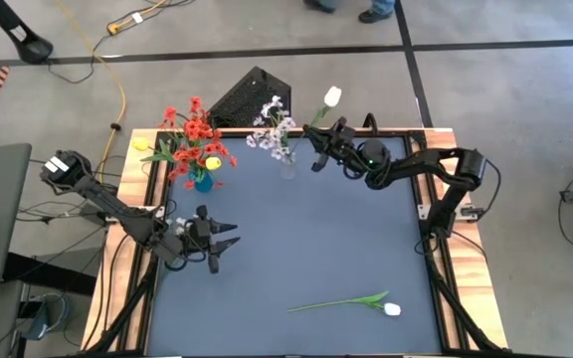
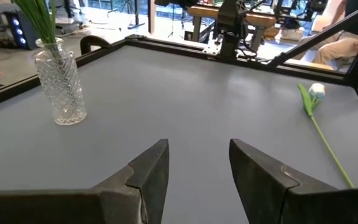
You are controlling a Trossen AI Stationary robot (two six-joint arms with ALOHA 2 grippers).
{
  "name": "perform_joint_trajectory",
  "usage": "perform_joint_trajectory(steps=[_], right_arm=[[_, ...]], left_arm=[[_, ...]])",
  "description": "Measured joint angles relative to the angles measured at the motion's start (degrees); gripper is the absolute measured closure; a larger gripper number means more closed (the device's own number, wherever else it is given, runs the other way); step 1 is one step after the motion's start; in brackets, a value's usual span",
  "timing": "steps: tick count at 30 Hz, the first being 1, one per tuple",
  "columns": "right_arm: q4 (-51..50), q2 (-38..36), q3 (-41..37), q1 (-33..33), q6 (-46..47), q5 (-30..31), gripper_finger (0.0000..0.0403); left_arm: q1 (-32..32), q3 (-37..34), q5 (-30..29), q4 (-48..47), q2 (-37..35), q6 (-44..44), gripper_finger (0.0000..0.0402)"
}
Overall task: Sort flowers into vase by color
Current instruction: Put the top white tulip into the transparent vase
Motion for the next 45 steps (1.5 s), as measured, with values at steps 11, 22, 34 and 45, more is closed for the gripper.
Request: perform_joint_trajectory(steps=[11, 22, 34, 45], right_arm=[[-5.0, 0.1, 0.0, -0.1, 0.0, 0.7, 0.0377], [-6.7, 7.9, 5.6, 0.7, 2.5, 2.4, 0.0376], [-11.2, 8.9, 7.1, 1.8, 2.1, 2.9, 0.0376], [-13.2, 8.9, 7.1, 2.9, 1.9, 3.4, 0.0354]], left_arm=[[0.0, 0.0, -0.1, 0.0, 0.0, 0.5, 0.0245], [0.0, 0.0, -0.2, 0.0, 0.0, -0.1, 0.0245], [0.0, 0.0, 0.6, -0.1, 0.0, -0.1, 0.0245], [0.0, 0.0, 0.7, -1.6, 0.0, 0.0, 0.0245]])
